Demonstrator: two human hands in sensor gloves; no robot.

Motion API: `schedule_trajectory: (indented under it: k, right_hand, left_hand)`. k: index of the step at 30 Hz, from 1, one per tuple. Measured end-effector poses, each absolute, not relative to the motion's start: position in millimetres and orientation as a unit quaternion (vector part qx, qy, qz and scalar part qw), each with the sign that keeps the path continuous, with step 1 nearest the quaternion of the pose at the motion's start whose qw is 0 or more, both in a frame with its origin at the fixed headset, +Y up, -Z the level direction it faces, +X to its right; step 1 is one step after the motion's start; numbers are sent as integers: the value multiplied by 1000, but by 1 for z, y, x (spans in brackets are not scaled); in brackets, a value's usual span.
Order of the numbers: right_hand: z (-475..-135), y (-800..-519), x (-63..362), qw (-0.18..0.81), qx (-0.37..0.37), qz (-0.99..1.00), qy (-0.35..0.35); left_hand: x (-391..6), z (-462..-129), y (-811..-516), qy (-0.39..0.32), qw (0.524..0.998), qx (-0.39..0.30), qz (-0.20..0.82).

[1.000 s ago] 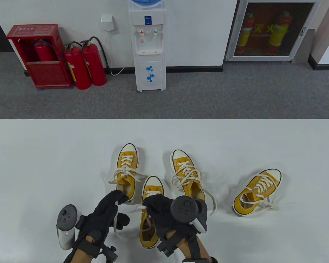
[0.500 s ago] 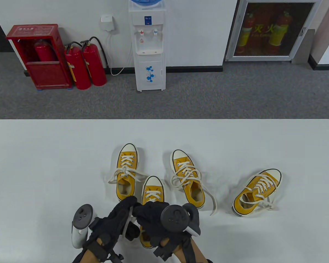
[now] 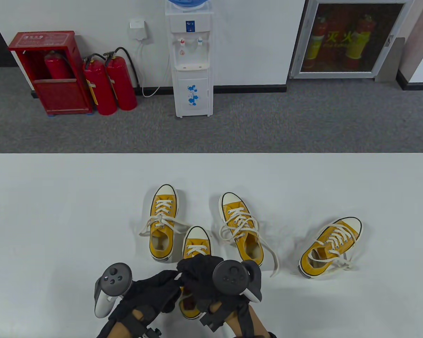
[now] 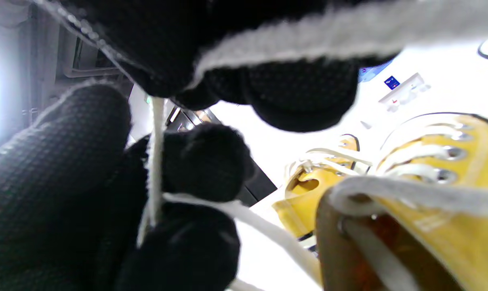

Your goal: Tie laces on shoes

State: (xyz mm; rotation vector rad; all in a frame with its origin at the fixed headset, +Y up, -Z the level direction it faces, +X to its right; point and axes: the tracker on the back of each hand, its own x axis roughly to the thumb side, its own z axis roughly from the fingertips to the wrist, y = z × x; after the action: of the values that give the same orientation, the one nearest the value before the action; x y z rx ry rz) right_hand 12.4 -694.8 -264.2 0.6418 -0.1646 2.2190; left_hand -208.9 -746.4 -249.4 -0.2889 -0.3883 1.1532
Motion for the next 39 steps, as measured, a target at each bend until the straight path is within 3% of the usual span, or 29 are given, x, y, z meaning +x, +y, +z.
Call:
schedule_trajectory:
  k: [7,17,22,39]
  right_hand:
    - [-265,-700,12,396,242,883,-66]
    - [-263,-695,23,417,211,877,-114]
    - [-258,-690,23,422,204,871,-148]
    - [-258,-718,-10,418,248,874,24]
  left_hand:
    - [-213,-250,-741,-170,809,-106,552]
    - [-237,-252,-743,-99,725,-85,676]
    - [-240,-252,-745,-90,716,-82,688]
    - [-235,-250,-739,-121,725,-72,674]
